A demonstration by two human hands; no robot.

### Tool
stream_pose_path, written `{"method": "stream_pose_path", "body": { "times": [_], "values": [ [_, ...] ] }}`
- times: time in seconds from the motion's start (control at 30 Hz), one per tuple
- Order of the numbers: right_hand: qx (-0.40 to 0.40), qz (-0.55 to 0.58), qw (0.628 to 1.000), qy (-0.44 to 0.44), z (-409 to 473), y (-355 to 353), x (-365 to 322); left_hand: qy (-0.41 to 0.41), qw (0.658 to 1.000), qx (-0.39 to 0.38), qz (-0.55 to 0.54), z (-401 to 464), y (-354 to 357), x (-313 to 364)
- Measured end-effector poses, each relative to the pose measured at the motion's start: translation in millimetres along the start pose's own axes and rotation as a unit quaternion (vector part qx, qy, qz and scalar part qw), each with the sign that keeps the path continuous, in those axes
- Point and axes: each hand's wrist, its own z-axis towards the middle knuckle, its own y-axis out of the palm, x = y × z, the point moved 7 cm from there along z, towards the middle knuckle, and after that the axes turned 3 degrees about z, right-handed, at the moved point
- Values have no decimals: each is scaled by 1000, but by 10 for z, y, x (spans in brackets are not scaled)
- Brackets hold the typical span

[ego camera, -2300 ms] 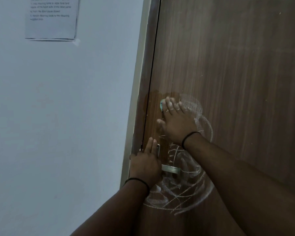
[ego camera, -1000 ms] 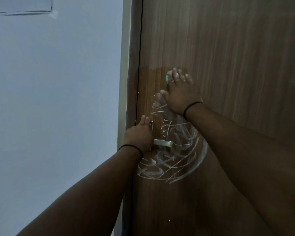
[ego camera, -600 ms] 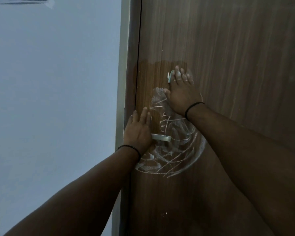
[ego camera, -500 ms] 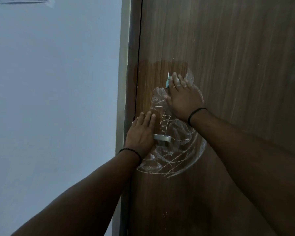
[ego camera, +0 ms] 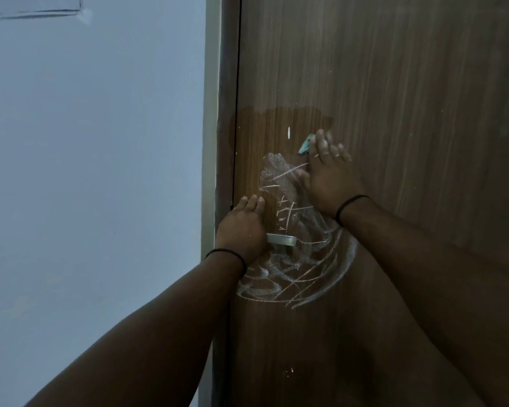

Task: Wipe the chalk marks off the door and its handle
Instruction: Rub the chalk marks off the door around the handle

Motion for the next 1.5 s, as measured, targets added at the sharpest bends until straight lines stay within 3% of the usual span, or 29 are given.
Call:
{"method": "stream_pose_path", "body": {
  "times": [0.1,0.3,0.4,0.57,0.77,1.0,1.2,1.27,1.4,1.5],
  "values": [
    [7,27,999,27,115,-97,-69,-13,1000,-13,-8,13,-5,28],
    [-46,37,994,-91,93,136,-766,-23,999,-38,-7,64,-26,16],
    [-32,34,995,-94,-35,199,-653,-9,999,-53,1,81,-27,12],
    [-8,38,999,-25,54,130,-506,-17,998,-60,-16,63,-1,-27],
    [-56,20,987,-151,-91,313,-803,-11,999,-29,-37,26,-52,-2],
    [-5,-3,995,-103,10,227,-625,-17,997,-71,-6,38,-40,-14],
    [-55,-23,980,-190,-261,356,-588,3,995,-101,27,73,-91,15],
    [-42,-42,981,-183,-312,315,-391,-3,994,-109,27,62,-73,9],
    [5,-31,996,-85,-38,140,-212,-6,993,-114,25,61,-77,16],
    [-9,-16,994,-111,-40,205,-468,-6,994,-107,27,64,-89,18]
  ]
}}
